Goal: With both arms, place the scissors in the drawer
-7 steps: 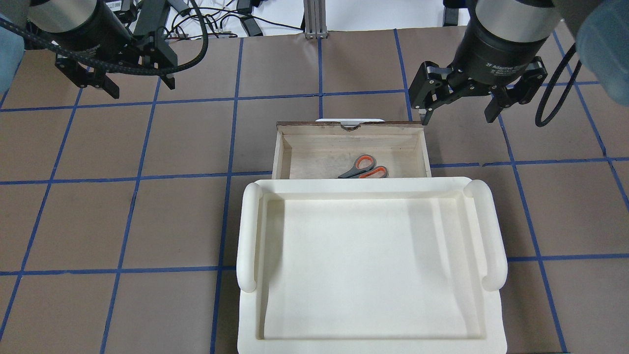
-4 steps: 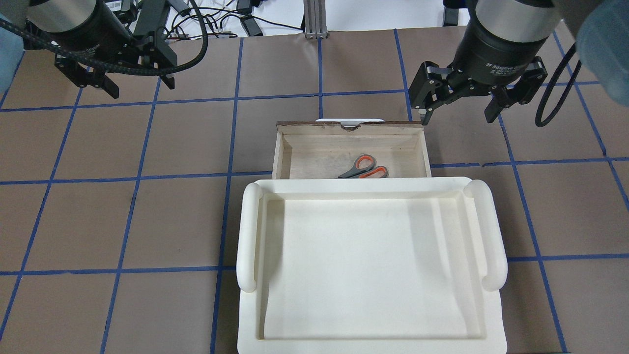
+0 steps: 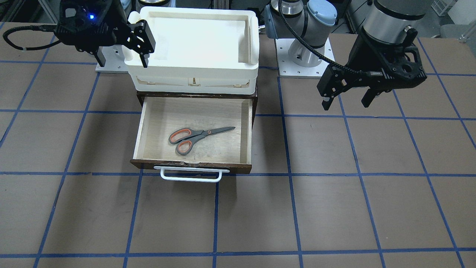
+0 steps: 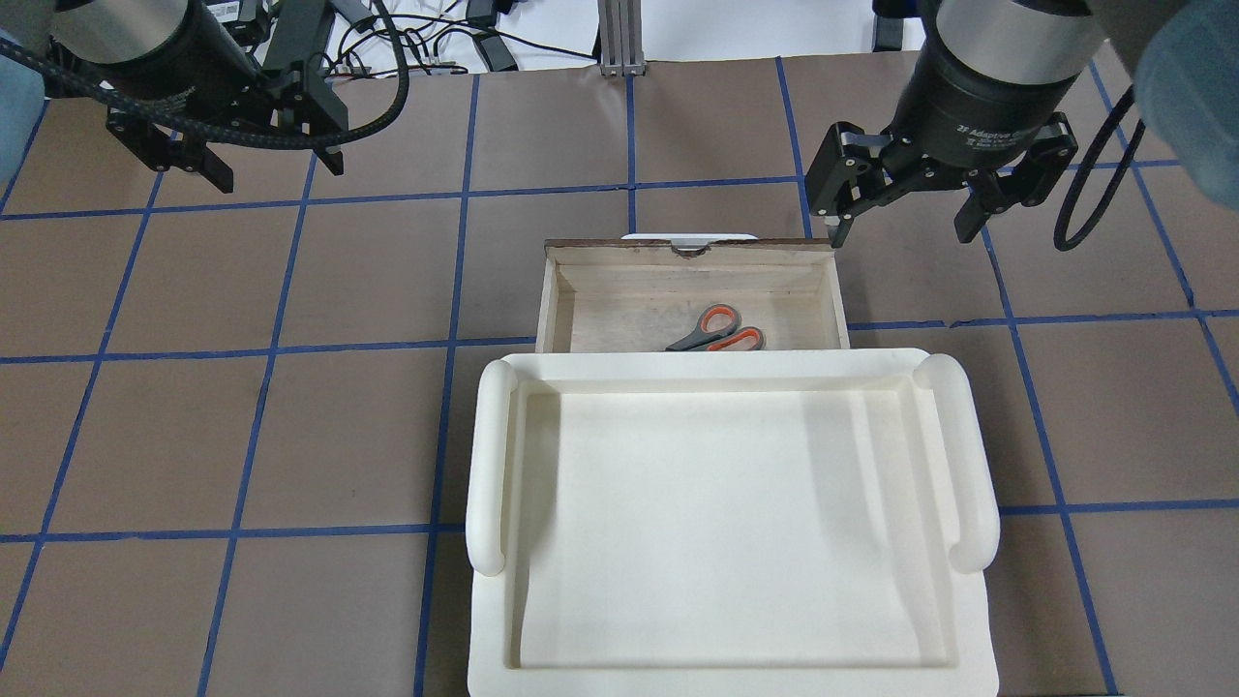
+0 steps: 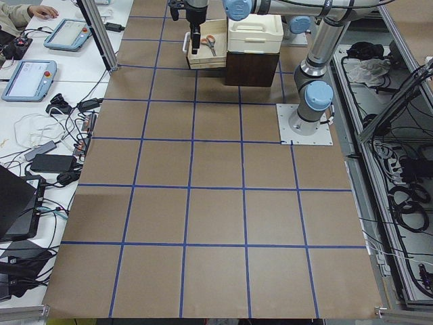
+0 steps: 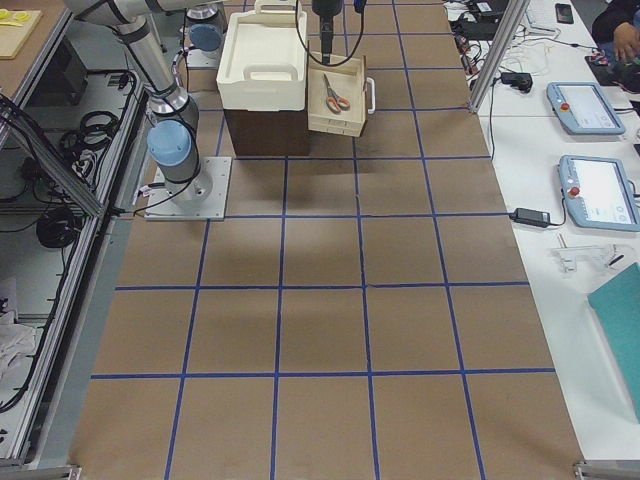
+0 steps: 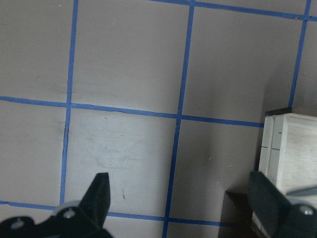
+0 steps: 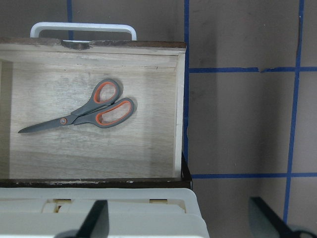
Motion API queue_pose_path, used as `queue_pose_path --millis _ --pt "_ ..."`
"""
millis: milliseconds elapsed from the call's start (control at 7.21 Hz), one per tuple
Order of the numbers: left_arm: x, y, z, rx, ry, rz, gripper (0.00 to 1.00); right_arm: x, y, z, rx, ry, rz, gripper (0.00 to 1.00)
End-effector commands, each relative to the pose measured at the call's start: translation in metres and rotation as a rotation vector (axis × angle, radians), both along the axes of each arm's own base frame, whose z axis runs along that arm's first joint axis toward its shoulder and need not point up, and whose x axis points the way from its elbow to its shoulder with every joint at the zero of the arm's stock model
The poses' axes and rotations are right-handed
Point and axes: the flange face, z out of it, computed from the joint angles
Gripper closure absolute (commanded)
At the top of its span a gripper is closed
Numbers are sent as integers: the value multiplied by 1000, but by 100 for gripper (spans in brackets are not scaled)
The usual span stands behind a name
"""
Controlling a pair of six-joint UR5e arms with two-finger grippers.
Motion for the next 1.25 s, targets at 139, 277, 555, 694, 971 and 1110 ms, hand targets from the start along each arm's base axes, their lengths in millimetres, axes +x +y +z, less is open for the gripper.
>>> queue_pose_path --millis 139,277,555,694,971,1110 --pt "0 -1 -1 1 0 0 0 0 0 0 0 0 -1 0" --pt "0 -2 -1 -4 0 2 0 0 0 0 0 -1 1 0" --pt "0 -2 -1 -4 0 3 0 0 0 0 0 -2 1 0" --pt "0 0 1 -8 -2 -1 0 0 0 0 0 -2 1 0" --pt "1 0 2 -10 -2 2 0 0 0 0 0 0 1 0" --pt "1 2 5 -17 -1 5 0 0 0 0 0 -1 1 0"
